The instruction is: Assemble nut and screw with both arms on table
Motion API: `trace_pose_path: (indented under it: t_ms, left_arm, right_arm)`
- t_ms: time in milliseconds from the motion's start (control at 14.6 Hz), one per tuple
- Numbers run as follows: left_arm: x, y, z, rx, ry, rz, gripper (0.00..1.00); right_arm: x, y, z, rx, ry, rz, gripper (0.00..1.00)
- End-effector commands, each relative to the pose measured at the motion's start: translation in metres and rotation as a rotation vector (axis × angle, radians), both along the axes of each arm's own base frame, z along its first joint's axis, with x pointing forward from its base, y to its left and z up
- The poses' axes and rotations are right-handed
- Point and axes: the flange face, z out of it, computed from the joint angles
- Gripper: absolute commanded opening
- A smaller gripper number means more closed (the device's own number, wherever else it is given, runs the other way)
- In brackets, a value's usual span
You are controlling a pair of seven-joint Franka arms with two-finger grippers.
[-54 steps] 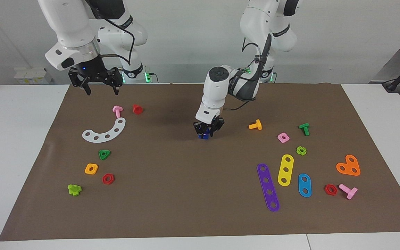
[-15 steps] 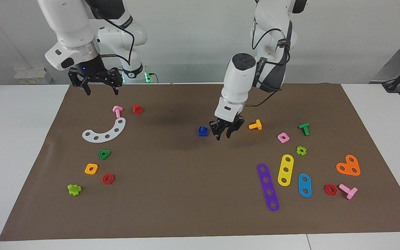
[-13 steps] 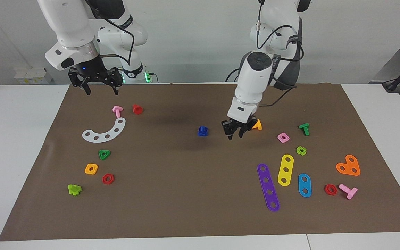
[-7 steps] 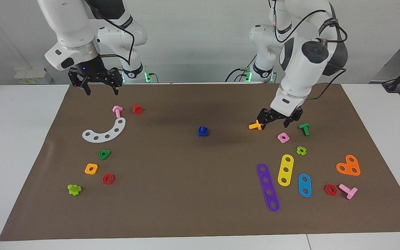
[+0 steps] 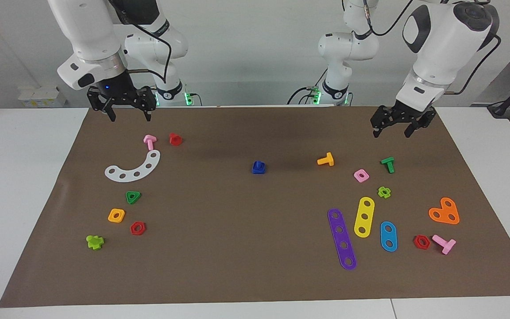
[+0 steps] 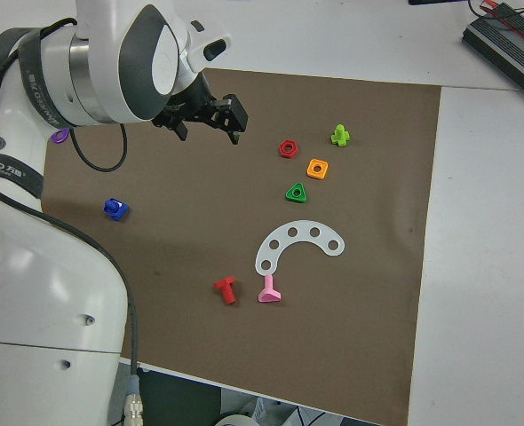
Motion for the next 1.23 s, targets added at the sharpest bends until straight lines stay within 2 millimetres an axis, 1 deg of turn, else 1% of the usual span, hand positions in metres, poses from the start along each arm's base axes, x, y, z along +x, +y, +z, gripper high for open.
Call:
trace_pose_path:
  t_ms: [0, 68, 273, 683, 751, 956, 1161]
  left_arm:
    - [-0.006, 0.001, 0.014, -0.005, -0.008, -0.011, 1.00]
    - [-0.006, 0.001, 0.018, -0.006, -0.015, -0.011, 1.00]
    - [-0.005, 0.002, 0.023, 0.026, -0.041, -0.020, 1.00]
    - [-0.007, 0.006, 0.024, 0.033, -0.034, -0.019, 1.00]
    - [-0.006, 0.019, 0.023, 0.035, -0.026, 0.005, 1.00]
    - [-0.007, 0.044, 0.024, 0.035, -0.024, 0.048, 1.00]
    - [-0.007, 0.045, 0.024, 0.035, -0.025, 0.050, 1.00]
  right_arm:
    - [-0.006, -0.003, 0.001, -0.002, -0.017, -0.012, 1.00]
    - [-0.006, -0.003, 0.001, -0.002, -0.017, -0.012, 1.00]
    - [-0.006, -0.003, 0.001, -0.002, -0.017, -0.012, 1.00]
    - [-0.006, -0.003, 0.001, -0.002, -0.017, -0.012, 1.00]
    - [-0.006, -0.003, 0.002, -0.002, -0.017, -0.012, 1.00]
    - [-0.006, -0.003, 0.001, -0.002, -0.015, -0.012, 1.00]
    - [-0.006, -0.003, 0.002, -0.001, -0.018, -0.012, 1.00]
